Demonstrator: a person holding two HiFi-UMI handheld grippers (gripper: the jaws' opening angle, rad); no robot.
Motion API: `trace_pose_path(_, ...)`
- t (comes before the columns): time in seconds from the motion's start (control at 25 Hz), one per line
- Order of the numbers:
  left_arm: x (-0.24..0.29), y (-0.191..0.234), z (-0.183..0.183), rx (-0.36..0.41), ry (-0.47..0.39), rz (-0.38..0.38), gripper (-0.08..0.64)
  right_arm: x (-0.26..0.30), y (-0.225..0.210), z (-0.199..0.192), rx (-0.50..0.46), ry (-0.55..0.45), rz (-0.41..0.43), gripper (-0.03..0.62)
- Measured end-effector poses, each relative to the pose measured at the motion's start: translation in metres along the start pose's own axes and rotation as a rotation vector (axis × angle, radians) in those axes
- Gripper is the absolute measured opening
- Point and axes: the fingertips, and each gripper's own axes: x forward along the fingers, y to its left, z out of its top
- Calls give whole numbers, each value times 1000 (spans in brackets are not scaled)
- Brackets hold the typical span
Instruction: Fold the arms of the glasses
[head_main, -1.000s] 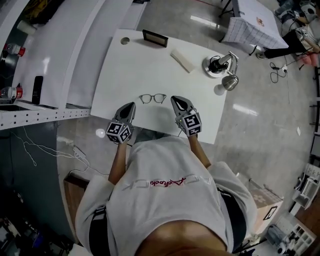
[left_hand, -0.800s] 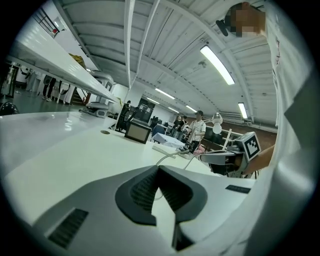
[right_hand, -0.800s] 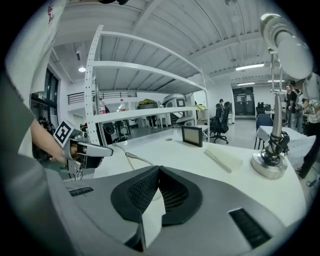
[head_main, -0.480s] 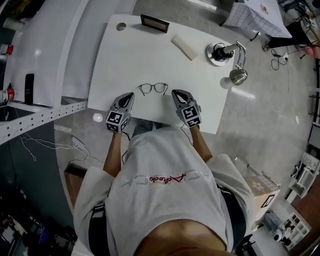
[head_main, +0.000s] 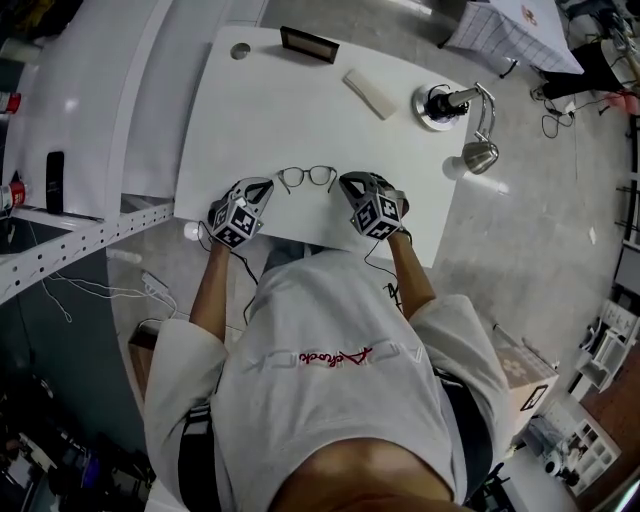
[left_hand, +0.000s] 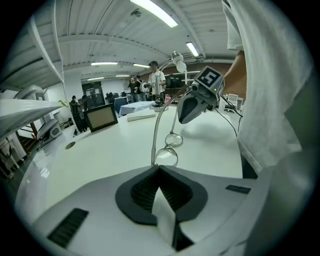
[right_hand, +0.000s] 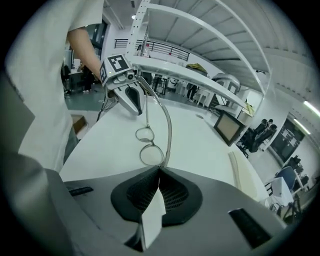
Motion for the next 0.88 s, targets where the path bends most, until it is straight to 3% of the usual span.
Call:
trace_pose_path(0.08, 2, 6, 1, -1, -2, 12, 2, 3, -1, 0, 7, -3, 21, 62)
trace_pose_path(0.2, 3, 13, 4, 30, -3, 16, 75, 5, -6, 2, 9, -4, 34, 145)
trace_pose_path(0.44, 8, 21, 8, 113, 20, -44, 126, 9, -11, 11, -42, -21, 90, 144)
trace_pose_path(0.68, 11, 25, 18, 121, 8, -54, 123, 10, -13, 22, -83, -36, 105, 139)
trace_pose_path(0.88, 11, 20, 23, 148, 1, -68, 80, 6, -11, 27, -125, -44, 117, 84)
